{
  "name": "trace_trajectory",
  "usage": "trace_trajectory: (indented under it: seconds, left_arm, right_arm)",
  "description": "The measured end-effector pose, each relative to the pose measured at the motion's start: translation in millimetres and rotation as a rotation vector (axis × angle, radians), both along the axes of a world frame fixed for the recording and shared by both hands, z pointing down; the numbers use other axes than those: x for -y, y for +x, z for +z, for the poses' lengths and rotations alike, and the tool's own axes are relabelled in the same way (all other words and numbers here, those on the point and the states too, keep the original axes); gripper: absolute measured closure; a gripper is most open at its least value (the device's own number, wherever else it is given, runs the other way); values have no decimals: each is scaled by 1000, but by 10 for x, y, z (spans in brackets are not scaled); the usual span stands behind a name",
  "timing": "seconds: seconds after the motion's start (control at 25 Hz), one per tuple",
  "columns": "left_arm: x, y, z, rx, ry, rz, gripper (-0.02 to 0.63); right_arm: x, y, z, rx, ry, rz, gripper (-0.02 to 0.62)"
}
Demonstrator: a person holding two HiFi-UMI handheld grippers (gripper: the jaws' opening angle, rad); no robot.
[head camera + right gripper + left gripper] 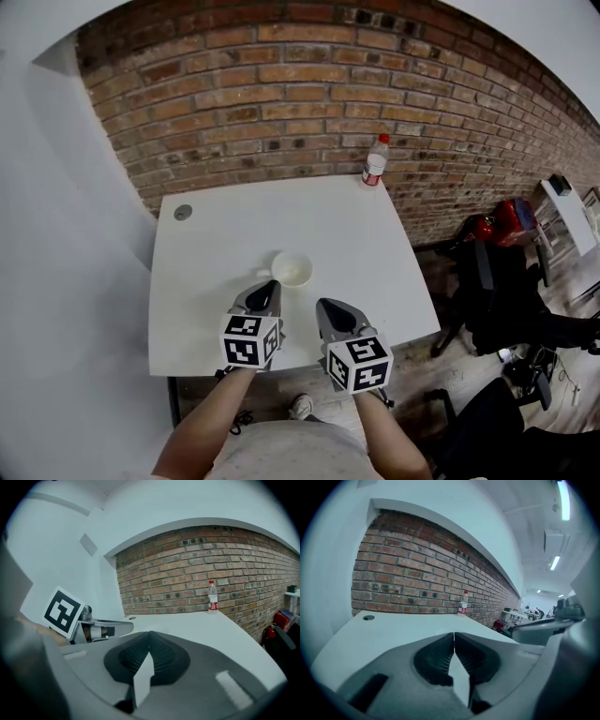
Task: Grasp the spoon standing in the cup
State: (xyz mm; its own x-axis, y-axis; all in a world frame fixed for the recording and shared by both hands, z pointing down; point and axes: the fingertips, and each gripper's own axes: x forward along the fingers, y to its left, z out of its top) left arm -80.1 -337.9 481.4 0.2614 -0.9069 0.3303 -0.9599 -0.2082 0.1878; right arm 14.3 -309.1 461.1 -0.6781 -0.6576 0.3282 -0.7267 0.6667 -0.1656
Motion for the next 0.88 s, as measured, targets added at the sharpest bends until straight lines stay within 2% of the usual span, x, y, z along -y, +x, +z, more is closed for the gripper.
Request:
trace_trajectory:
  seconds: [0.56, 0.88]
  left_arm:
    - [-596, -149, -589, -4, 135, 97, 603]
    - [-1060, -260, -703, -1, 172, 123, 603]
  right_arm:
    - [-575, -182, -313, 11, 63, 85, 591]
    - [-978, -263, -374, 14, 83, 117, 591]
